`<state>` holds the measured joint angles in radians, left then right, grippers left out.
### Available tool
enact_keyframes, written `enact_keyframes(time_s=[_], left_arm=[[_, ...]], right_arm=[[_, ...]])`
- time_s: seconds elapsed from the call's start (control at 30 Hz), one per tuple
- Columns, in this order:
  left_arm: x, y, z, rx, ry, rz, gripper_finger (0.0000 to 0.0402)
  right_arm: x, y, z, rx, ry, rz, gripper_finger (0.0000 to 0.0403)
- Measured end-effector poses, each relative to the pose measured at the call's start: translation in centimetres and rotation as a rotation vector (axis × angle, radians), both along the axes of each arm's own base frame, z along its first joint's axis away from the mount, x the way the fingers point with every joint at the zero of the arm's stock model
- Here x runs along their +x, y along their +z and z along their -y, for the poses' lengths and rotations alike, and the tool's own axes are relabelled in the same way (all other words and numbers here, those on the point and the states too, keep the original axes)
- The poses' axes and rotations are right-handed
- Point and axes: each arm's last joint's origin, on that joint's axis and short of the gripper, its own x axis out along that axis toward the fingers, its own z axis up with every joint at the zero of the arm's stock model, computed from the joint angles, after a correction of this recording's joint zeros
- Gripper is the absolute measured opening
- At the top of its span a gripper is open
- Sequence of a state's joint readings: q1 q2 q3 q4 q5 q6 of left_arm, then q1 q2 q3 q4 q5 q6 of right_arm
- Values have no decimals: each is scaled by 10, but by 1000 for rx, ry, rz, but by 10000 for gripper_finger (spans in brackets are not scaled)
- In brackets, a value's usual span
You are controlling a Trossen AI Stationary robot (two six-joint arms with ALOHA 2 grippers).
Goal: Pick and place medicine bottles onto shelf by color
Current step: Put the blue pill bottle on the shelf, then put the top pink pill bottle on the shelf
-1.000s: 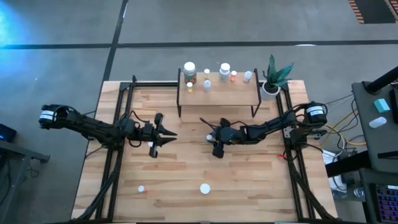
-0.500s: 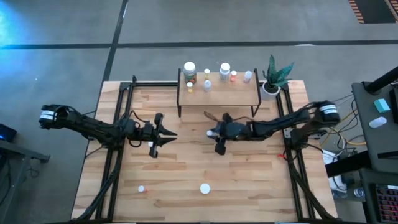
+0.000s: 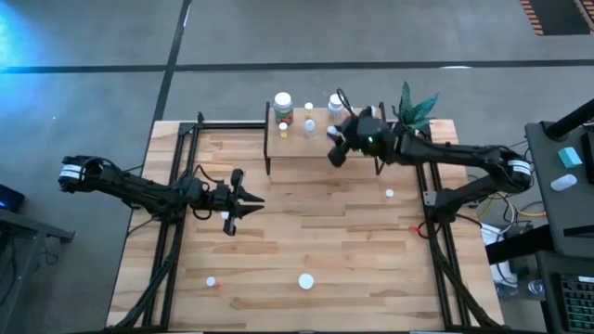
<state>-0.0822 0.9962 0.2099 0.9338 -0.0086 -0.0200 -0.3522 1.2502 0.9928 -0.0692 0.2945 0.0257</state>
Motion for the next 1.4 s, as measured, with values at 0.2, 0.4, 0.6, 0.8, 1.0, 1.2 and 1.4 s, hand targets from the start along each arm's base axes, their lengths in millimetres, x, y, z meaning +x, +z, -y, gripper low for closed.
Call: enact_keyframes(time_s=[0.2,0.4,0.6,0.8,1.0,1.2,1.4], left_arm=[[0,-1,0,0,0,-2,54],[0,-1,0,0,0,-3,54],[0,-1,0,0,0,-2,54],[0,-1,0,0,0,-3,54],[0,-1,0,0,0,-1,54],[0,-1,0,0,0,-3,54],[0,-1,0,0,0,-3,54]], right_arm=[[11,-10,30,73,-31,-69,117],[21,-16,35,107,-43,-106,118],[15,-13,34,91,-100,-147,118],[6,-8,31,94,-131,-117,118],[7,-12,35,101,-147,-125,136],[7,-14,38,115,-162,-120,181],[5,-10,36,111,-161,-109,227]])
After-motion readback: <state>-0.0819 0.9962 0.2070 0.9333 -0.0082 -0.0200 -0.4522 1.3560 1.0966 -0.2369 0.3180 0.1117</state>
